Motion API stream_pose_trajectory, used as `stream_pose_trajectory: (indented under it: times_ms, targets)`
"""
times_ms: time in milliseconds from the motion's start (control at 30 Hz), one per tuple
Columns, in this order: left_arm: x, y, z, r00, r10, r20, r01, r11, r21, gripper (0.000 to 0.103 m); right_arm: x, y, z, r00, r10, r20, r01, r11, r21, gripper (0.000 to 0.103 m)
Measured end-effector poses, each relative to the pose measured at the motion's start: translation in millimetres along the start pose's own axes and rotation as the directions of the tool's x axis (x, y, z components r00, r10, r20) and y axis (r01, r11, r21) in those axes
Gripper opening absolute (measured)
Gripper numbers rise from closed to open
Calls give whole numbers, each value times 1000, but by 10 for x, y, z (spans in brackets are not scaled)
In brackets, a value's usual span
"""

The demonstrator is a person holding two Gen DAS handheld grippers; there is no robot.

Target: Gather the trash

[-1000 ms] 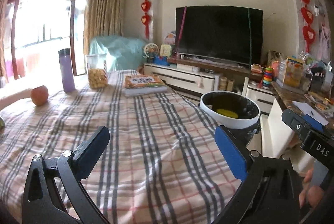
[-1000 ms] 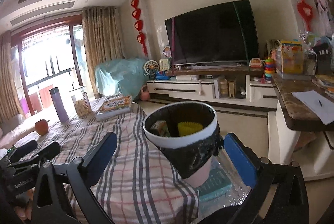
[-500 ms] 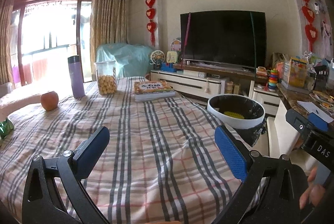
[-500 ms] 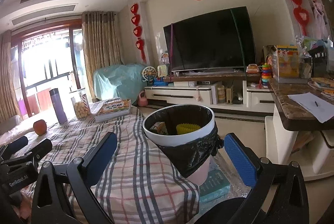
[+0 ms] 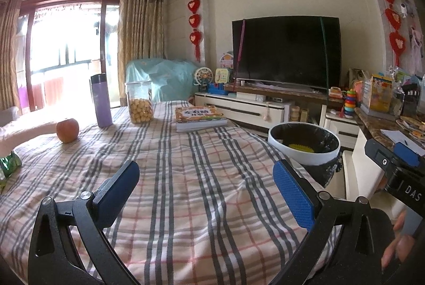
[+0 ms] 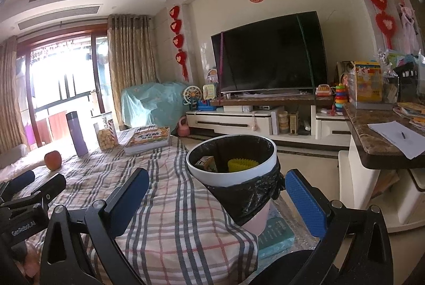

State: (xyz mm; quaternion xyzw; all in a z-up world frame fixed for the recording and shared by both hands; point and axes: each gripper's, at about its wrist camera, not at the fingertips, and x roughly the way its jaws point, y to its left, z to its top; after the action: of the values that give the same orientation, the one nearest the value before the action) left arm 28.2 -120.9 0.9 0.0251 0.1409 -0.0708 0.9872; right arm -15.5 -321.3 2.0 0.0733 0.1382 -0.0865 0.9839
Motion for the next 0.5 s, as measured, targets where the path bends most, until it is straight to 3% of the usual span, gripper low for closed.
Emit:
stream_pose_trajectory:
  times_ms: [500]
  targets:
    - [-44,-6,10,1000,-5,7,5,1000,4,103,6,26,-5,1000,12,-5,-12,1000,-1,103]
